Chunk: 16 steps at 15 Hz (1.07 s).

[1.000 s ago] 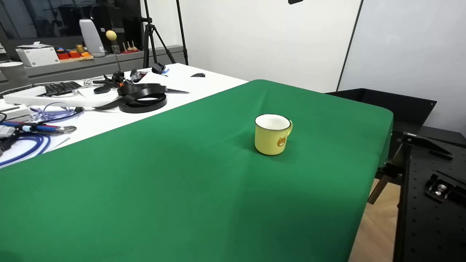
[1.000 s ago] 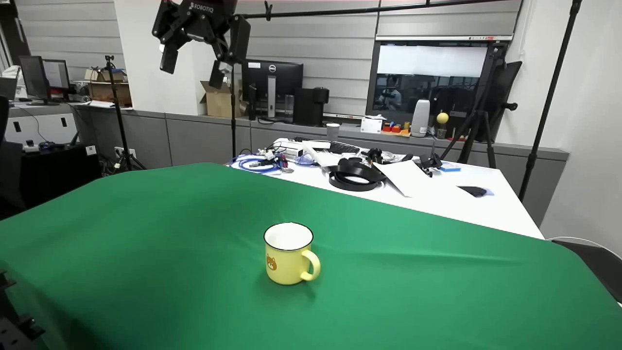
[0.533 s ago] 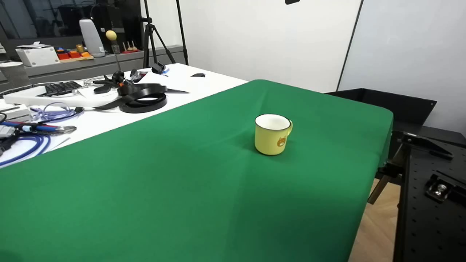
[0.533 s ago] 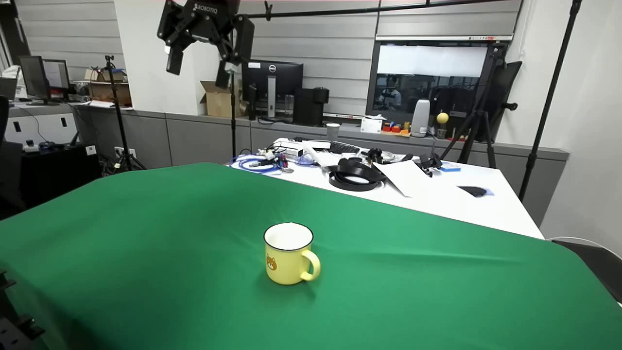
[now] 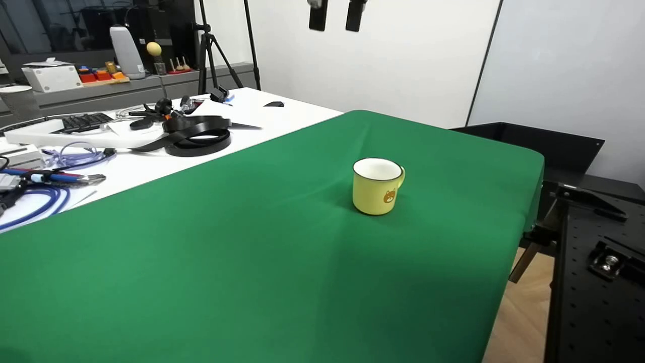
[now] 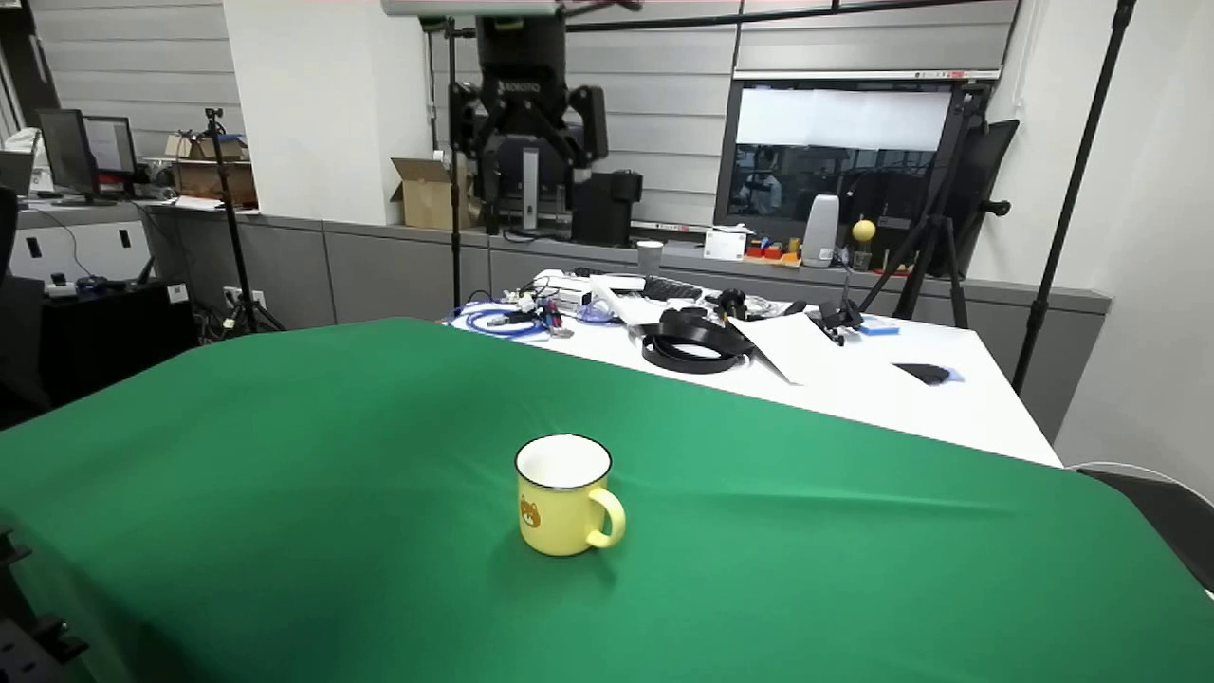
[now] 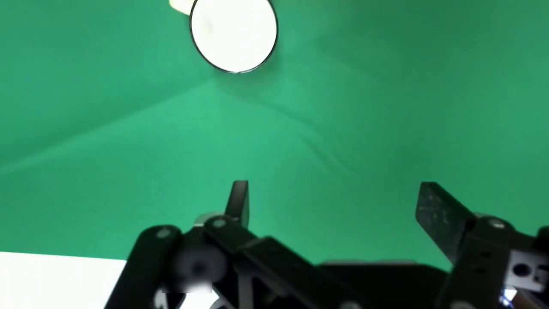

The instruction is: Move the cup slightly up on the table

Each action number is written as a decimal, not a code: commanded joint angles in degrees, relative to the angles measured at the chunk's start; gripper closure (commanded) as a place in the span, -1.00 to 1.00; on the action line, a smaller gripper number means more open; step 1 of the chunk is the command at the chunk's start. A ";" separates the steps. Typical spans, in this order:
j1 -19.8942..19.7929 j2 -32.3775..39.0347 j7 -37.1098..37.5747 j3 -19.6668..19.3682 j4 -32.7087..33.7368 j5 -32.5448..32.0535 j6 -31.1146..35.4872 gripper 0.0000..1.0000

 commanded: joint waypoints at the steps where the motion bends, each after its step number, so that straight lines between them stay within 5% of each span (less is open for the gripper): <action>1: -1.53 8.34 3.13 -0.57 1.84 -1.89 7.38 -1.00; 7: -1.66 19.35 7.08 -1.15 2.55 -5.32 12.92 -1.00; 16: -1.62 25.27 7.44 -0.30 4.59 -2.94 10.55 -1.00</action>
